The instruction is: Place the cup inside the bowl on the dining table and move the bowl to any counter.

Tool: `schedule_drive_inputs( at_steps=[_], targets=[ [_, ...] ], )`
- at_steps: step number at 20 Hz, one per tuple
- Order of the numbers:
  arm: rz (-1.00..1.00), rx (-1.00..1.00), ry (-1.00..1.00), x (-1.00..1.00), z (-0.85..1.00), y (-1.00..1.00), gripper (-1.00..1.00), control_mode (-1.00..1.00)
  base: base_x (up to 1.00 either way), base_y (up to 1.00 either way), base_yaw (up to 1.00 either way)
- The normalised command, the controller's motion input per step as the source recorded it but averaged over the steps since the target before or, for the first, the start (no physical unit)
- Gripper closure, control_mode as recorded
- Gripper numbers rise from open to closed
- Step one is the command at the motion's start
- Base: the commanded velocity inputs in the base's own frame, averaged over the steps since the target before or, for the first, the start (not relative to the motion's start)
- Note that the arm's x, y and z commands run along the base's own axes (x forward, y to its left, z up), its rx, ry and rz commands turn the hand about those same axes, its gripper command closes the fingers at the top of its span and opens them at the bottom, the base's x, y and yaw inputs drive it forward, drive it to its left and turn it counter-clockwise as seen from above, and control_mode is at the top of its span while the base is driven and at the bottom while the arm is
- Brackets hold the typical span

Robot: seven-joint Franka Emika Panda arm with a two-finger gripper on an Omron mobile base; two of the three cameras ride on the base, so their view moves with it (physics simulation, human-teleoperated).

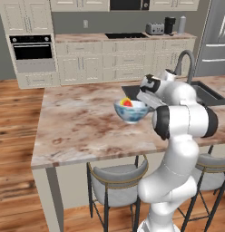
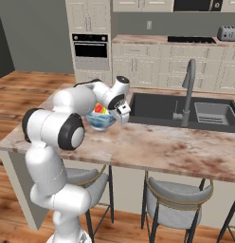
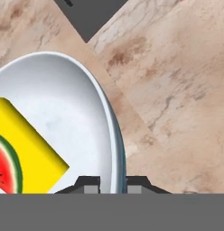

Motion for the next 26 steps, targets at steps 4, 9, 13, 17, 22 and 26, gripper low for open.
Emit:
schedule_drive_inputs(
  at_steps=[4, 9, 13, 17, 22, 26],
  targets=[
    [0.00, 0.00, 0.00, 0.00, 0.30, -0.02, 1.00, -1.00, 0.00, 0.00, 0.00],
    [0.00, 0.00, -0.06, -0.01, 0.18, 0.00, 1.00, -1.00, 0.00, 0.00, 0.00],
    [0.00, 0.00, -0.18, -0.19, 0.11, -0.04, 1.00, -1.00, 0.00, 0.00, 0.00],
    [0.01, 0.00, -0.20, -0.36, 0.10, -0.04, 1.00, -1.00, 0.00, 0.00, 0.00],
    [0.01, 0.00, -0.08, -0.60, 0.15, -0.03, 1.00, -1.00, 0.00, 0.00, 0.00],
    [0.00, 0.00, 0.00, -0.67, 0.28, -0.01, 1.00, -1.00, 0.00, 0.00, 0.00]
  ],
)
